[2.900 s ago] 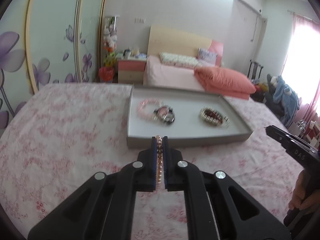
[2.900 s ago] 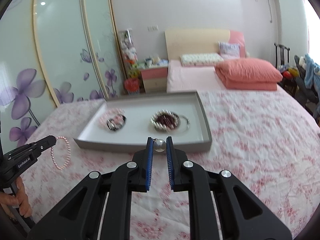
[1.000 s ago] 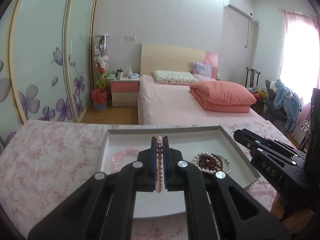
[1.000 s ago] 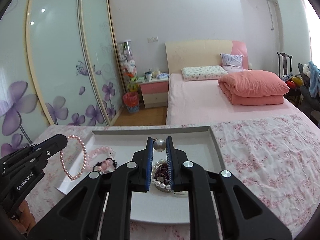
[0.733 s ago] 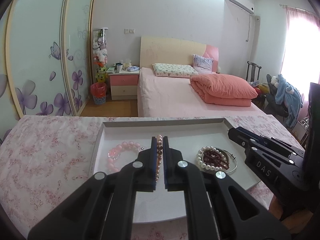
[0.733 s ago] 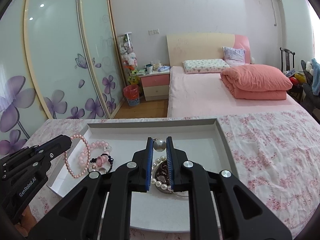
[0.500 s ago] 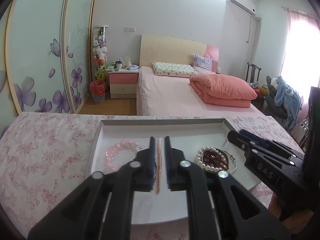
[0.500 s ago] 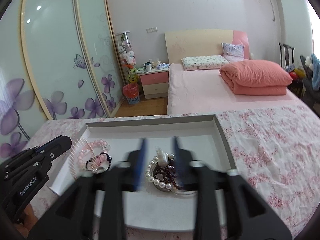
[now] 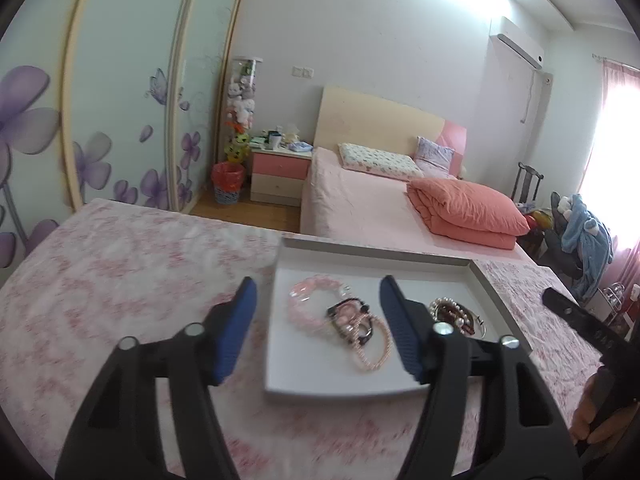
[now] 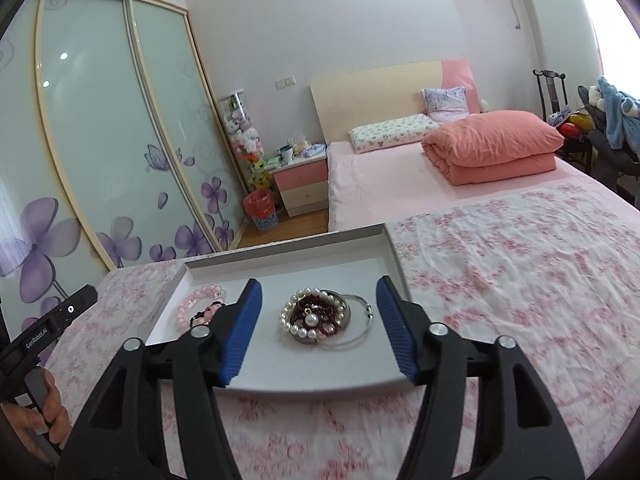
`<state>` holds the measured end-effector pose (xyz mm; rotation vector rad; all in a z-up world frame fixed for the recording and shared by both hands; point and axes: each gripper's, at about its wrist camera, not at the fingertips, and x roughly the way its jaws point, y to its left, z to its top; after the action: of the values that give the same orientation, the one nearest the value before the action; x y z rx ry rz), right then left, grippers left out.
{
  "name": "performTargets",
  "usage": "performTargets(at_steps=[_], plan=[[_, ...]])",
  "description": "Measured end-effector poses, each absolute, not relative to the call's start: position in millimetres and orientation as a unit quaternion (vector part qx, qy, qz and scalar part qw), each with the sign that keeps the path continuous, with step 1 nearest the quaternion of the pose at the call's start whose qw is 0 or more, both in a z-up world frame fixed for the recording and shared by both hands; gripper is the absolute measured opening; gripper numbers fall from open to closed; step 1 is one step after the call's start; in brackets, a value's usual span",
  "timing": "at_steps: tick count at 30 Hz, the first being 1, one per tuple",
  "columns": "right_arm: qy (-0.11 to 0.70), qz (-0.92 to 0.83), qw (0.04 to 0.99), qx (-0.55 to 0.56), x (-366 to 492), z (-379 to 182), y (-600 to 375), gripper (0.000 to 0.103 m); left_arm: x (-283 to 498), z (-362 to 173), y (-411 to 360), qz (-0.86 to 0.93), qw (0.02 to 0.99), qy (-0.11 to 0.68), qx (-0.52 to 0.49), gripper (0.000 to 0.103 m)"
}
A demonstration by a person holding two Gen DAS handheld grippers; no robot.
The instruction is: Organize jewelry
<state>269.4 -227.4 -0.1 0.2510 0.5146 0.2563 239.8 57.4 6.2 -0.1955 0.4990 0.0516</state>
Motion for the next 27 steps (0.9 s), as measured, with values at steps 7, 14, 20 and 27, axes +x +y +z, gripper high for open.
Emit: performTargets(at_steps=[7, 14, 20, 27], plan=[[0.229, 0.123, 0.959, 0.108, 225.9, 8.8, -230.8, 0.079, 183.1, 7.0, 68.2, 0.038, 0.967, 0.230, -0.101, 0.087], [0.217, 0.122, 0.964, 0.090, 184.5, 10.4, -223.3, 0.093, 137.4, 9.6, 57.5, 0.036, 0.974, 0.211, -0.069, 0.099], [0.209, 0.125, 0.968, 0.067, 158.8, 7.2, -213.0, 0.101, 111.9, 10.7, 45.3, 0.020, 0.978, 0.202, -0.050, 0.099], [0.182, 0.119, 0.976, 0.029, 133.1, 10.2, -199.4, 0.101, 92.1, 9.0, 33.7, 0.034, 0.981, 0.189, -0.028, 0.099]])
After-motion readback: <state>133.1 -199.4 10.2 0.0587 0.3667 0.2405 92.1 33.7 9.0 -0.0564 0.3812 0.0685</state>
